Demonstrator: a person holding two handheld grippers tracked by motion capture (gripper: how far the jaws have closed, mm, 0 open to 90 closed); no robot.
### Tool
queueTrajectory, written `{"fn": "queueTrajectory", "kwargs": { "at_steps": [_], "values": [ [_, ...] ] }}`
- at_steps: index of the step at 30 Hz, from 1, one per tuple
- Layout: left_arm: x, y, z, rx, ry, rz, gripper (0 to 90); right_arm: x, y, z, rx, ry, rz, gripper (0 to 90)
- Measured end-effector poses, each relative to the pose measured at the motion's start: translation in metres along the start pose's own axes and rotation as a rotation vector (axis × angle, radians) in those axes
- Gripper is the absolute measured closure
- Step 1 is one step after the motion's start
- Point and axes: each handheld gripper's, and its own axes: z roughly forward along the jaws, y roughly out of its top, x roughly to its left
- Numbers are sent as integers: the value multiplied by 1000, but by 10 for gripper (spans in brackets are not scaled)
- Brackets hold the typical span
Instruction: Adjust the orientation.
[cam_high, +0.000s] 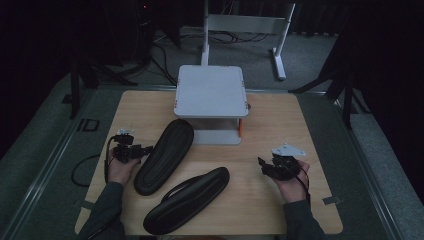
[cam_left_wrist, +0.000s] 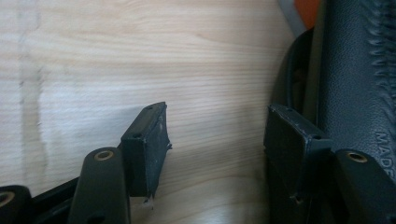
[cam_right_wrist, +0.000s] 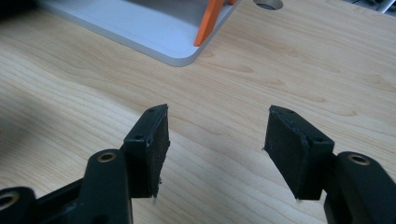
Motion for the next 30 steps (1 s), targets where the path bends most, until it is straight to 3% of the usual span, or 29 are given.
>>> {"fn": "queueTrajectory", "kwargs": {
  "at_steps": [3, 9, 14, 16, 17, 21, 24, 28, 30],
  "values": [
    [-9, 1, -7, -35, -44, 1, 396, -1, 0, -1, -2, -1, 2, 395],
    [-47, 6, -22, -96, -86, 100, 390, 1, 0, 0, -1, 2, -8, 395],
    [-67, 8, -30, -116, -124, 145, 386, 2, 0, 0, 0, 2, -8, 395],
    [-67, 8, -30, -116, -124, 145, 385, 1, 0, 0, -1, 1, -7, 395],
    [-75, 8, -32, -121, -150, 170, 381, 2, 0, 0, 2, 4, -7, 395],
    [-84, 9, -32, -119, -192, 187, 366, 2, 0, 0, 3, 6, -7, 395],
    [-88, 11, -31, -105, -220, 190, 359, 2, 0, -1, 1, 4, -7, 394],
    [-95, 11, -28, -75, -288, 196, 363, 1, -1, -1, 0, 1, -4, 394],
    [-99, 12, -27, -67, -314, 206, 407, 0, -1, -1, 2, -1, 0, 394]
  ]
}}
